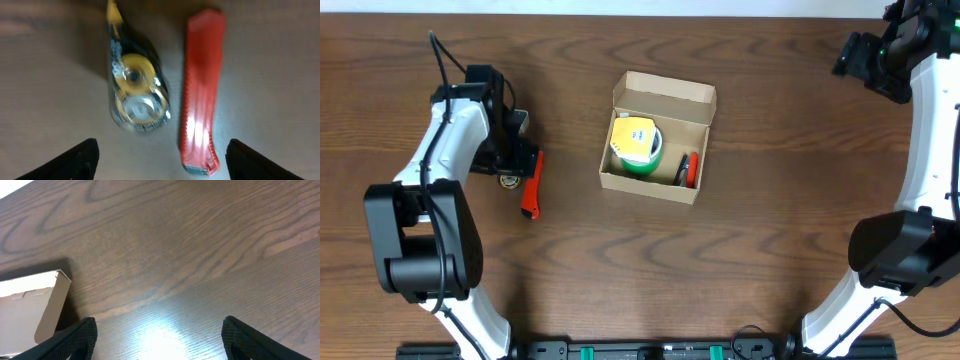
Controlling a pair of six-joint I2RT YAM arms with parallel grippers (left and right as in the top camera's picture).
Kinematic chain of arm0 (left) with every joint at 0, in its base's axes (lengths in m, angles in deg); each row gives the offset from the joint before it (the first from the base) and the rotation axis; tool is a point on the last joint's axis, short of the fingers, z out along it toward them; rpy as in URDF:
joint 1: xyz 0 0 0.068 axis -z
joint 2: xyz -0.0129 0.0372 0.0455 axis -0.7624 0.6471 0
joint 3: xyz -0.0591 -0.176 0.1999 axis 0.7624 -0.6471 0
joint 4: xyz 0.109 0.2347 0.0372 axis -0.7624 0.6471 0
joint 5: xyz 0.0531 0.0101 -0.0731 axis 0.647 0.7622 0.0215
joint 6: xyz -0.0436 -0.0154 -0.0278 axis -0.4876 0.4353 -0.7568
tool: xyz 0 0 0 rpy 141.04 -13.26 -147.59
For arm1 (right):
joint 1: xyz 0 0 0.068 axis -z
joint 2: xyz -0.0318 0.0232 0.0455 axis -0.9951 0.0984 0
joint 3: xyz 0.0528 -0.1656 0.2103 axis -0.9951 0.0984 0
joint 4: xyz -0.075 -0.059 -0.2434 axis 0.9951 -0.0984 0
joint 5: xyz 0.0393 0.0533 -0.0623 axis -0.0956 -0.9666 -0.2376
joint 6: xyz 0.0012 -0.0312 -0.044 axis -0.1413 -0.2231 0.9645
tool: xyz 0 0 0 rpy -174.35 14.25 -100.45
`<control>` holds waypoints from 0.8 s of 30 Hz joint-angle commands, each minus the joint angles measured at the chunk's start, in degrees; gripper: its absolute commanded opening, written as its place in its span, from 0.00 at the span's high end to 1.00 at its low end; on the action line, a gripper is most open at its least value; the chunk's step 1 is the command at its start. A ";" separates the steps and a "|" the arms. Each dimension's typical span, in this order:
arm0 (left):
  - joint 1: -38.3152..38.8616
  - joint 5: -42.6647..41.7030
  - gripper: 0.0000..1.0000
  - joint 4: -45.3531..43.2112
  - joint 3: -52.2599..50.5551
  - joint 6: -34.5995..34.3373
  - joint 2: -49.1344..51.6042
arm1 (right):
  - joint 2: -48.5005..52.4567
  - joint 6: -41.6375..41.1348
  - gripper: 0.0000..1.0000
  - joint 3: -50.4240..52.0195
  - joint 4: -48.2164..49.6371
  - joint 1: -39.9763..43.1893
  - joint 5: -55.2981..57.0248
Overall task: Pack container
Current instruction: 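Move left gripper back to the correction tape roller, then grasp the yellow-black correction tape roller with left gripper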
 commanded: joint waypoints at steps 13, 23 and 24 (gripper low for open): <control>-2.67 2.10 0.12 -6.99 0.22 0.81 4.70 | 0.37 0.76 0.19 0.37 -0.61 -0.72 -0.22; -2.80 1.99 0.10 -8.55 0.22 0.79 5.97 | 0.37 0.76 0.19 0.37 -0.61 -0.72 -0.22; -2.80 1.97 0.10 -8.57 0.22 0.79 6.25 | 0.37 0.76 0.18 0.37 -0.61 -0.72 -0.22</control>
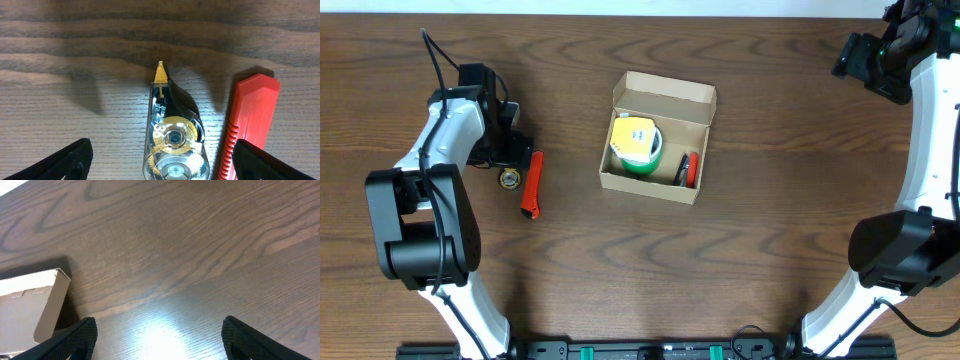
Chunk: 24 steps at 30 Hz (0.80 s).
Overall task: Pack container
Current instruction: 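Grasp the yellow-black correction tape roller with left gripper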
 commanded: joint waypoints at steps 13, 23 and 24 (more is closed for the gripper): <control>-0.39 0.46 0.34 0.07 0.20 -0.44 2.60 | 0.37 0.74 0.19 0.37 -0.20 -0.72 -0.20; -0.39 0.39 0.27 0.09 0.17 -2.45 2.62 | 0.37 0.74 0.19 0.37 -0.20 -0.72 -0.22; -0.39 0.42 0.27 0.09 0.17 -2.47 2.62 | 0.37 0.76 0.19 0.37 -0.20 -0.72 -0.22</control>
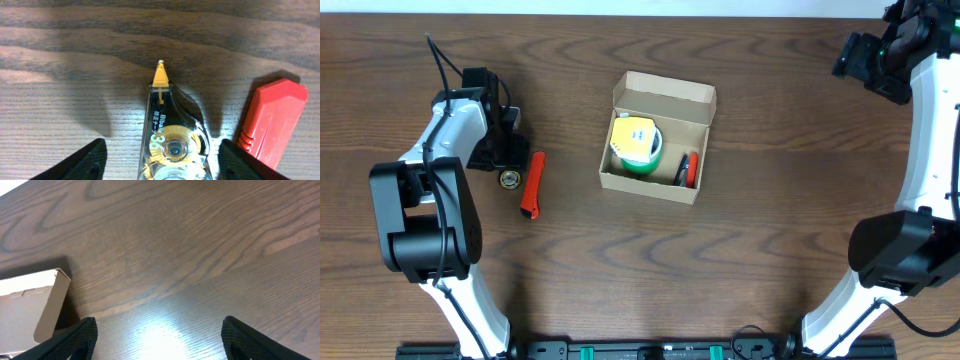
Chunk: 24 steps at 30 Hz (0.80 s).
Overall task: Pack container
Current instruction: 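Grasp the yellow-black correction tape roller with left gripper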
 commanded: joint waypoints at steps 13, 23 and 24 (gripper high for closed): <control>-0.35 -0.09 0.29 0.59 0.20 -5.51 4.44 | 0.37 0.74 0.19 0.37 -0.11 -0.72 -0.22; -0.35 0.00 0.44 0.26 0.22 -5.51 4.44 | 0.37 0.74 0.19 0.37 -0.09 -0.72 -0.22; -0.35 0.00 0.47 0.26 0.22 -5.51 4.44 | 0.37 0.74 0.19 0.37 -0.11 -0.72 -0.22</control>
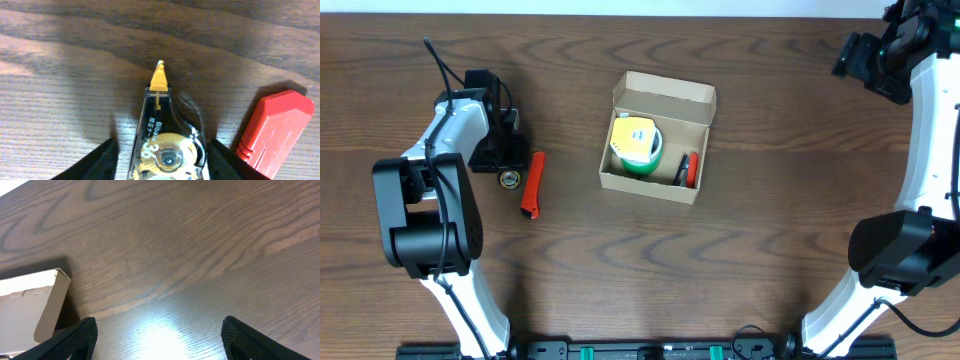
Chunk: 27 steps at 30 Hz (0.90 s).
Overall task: Pack container
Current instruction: 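Grasp the yellow-black correction tape roller with left gripper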
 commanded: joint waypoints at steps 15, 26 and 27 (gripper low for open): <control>-0.35 1.05 0.68 3.04 1.16 -0.57 2.84 | 0.37 0.74 0.19 0.37 0.22 -0.72 -0.22; -0.35 0.83 0.94 12.79 11.58 -3.39 2.84 | 0.37 0.74 0.19 0.37 0.22 -0.72 -0.22; -0.33 0.79 0.94 13.68 12.83 -3.58 2.84 | 0.37 0.74 0.19 0.37 0.22 -0.72 -0.22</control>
